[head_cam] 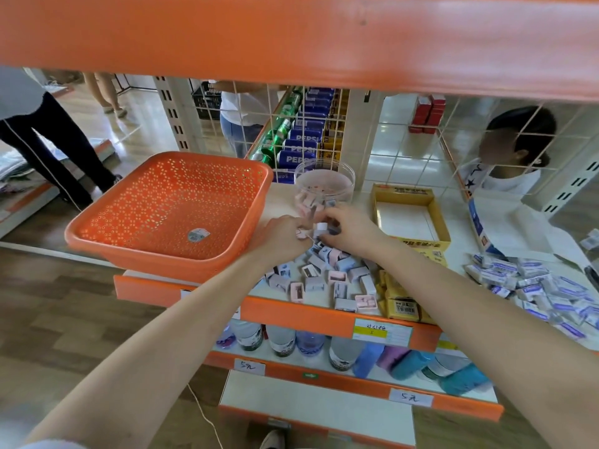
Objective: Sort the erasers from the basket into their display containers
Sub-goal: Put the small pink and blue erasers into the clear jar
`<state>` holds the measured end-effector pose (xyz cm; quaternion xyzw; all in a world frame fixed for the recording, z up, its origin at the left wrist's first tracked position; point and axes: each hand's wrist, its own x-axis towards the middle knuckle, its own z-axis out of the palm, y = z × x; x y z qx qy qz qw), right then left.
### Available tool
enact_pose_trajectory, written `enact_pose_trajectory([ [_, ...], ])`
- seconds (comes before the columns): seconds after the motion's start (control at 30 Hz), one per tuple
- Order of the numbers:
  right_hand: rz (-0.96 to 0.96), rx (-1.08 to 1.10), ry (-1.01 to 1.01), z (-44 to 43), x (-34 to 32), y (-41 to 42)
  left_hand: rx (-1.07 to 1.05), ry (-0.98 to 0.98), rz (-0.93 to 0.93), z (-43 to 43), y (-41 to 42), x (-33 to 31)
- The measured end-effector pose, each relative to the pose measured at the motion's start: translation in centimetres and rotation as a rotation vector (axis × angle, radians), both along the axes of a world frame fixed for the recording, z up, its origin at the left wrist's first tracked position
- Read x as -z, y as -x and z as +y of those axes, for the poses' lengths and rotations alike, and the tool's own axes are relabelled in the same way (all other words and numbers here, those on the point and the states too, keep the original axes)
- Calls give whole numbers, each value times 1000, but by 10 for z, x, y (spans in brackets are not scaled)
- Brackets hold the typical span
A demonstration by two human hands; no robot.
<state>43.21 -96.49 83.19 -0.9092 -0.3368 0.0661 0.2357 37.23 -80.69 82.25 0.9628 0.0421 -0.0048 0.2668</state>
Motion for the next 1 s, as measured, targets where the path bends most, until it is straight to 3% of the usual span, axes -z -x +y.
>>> enact_pose_trajectory([
  [0.43, 51, 40, 49, -10, -4, 1, 44, -82, 48, 6, 13, 5],
  [1.0, 15, 121, -64, -22, -10, 4, -23, 118, -150, 5, 10, 7],
])
